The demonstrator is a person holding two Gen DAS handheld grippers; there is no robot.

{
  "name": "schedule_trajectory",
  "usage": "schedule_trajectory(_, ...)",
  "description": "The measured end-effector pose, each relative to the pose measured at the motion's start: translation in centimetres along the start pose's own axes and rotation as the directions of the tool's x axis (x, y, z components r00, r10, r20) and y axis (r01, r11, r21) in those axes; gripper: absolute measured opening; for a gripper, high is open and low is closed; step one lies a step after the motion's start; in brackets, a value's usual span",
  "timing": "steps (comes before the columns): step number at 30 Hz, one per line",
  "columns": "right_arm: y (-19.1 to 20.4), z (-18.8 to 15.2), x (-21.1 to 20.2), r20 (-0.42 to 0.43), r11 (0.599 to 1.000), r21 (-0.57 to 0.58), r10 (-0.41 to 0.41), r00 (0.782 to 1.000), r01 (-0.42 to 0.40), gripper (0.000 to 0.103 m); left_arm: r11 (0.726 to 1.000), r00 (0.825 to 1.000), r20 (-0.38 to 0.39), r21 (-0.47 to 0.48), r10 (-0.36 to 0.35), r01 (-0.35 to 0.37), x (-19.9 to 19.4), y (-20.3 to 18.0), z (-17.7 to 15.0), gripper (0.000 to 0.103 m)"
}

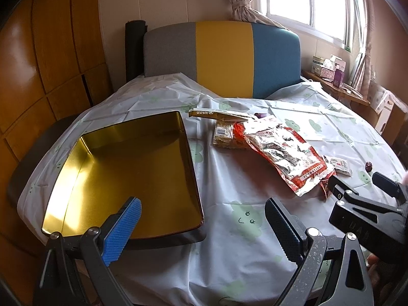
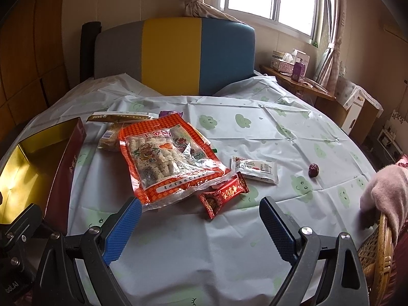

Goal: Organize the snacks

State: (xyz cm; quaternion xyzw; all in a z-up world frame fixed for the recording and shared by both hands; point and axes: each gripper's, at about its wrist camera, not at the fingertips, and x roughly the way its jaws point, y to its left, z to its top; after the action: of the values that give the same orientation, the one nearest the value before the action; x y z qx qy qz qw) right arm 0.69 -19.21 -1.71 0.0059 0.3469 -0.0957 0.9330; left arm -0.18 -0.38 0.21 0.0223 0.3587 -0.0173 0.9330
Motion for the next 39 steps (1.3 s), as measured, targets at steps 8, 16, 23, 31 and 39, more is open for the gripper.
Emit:
schedule_trajectory(8, -0.9, 1.3, 0.5, 0.006, 1.0, -0.017, -0.013, 1.0, 0.013, 0.095, 1.0, 1.0, -0.022, -0.002, -0.006, 0.006, 0.7, -0.1, -0.1, 0.098)
schedule_trajectory(16, -3.5, 6.6, 2.4, -0.039, 0.997, -0.072, 0.032, 0.999, -0.035, 0.095, 0.999, 0.998, -0.054, -0.031, -0.04, 0.038, 1.8, 0.7, 1.3, 0.098)
schedule_trajectory(23, -7.6, 10.8, 8.5, -0.078, 0.997, -0.074, 0.006, 0.997, -0.011, 0.095, 0.985, 0.98, -0.112, -0.071, -0.166, 0.159, 4.0, 0.7, 4.6, 0.074)
schedule_trajectory(31, -11.3, 9.6, 12.6, -0.212, 0.989, 0.119, 0.112, 0.971, -0.088, 0.093, 0.979, 0.966, -0.156, -0.034, -0.205, 0.203, 7.1, -1.9, 7.3, 0.066)
schedule_trajectory(39, -12.0, 9.4, 14.0, -0.28, 0.968, 0.203, 0.198, 0.939, -0.144, 0.093, 0.944, 0.905, -0.27, -0.098, -0.33, 0.316, 11.8, -5.2, 6.4, 0.057)
